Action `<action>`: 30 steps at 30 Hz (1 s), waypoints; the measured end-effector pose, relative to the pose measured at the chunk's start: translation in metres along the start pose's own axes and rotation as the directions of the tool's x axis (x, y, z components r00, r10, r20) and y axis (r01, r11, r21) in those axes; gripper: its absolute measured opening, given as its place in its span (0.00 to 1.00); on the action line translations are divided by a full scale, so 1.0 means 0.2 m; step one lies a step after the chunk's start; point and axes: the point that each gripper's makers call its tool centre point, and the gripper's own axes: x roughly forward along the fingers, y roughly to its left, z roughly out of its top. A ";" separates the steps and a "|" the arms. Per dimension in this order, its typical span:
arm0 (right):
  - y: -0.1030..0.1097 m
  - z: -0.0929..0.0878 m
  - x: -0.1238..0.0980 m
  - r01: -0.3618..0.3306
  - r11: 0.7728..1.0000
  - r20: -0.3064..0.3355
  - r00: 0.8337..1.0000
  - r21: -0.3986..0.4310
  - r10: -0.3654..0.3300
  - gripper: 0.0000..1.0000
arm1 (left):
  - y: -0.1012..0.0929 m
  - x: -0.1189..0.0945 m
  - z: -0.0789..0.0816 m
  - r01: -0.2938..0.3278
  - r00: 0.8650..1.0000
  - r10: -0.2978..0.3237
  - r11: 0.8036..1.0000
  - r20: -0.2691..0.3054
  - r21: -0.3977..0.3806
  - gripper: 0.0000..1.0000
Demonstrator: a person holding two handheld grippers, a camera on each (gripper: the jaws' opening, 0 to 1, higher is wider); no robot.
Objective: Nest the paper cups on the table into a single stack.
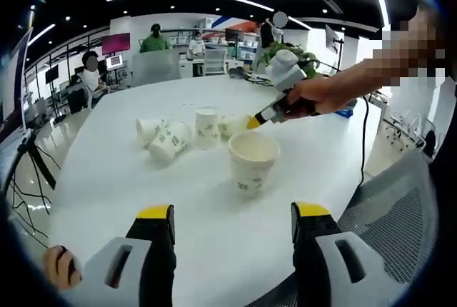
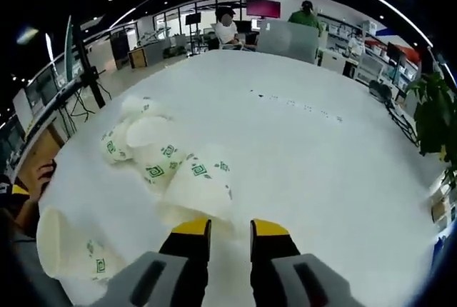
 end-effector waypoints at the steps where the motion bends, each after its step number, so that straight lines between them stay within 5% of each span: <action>1: 0.00 0.00 0.00 0.001 1.000 -0.002 1.000 -0.002 -0.001 0.15 | 0.00 0.00 0.00 0.000 1.000 0.000 1.000 -0.002 0.002 0.65; 8: -0.01 0.04 0.00 -0.014 1.000 0.019 1.000 0.021 0.014 0.00 | 0.01 0.01 -0.01 -0.001 1.000 0.001 1.000 -0.006 0.005 0.65; 16: 0.01 0.05 -0.03 -0.021 1.000 0.032 0.999 0.015 0.020 0.00 | 0.02 0.01 -0.01 -0.004 1.000 0.004 1.000 0.000 0.009 0.66; 30: -0.06 0.20 -0.24 0.002 1.000 0.100 0.995 0.010 -0.003 0.00 | 0.00 0.01 0.00 0.002 1.000 -0.002 1.000 0.010 0.020 0.65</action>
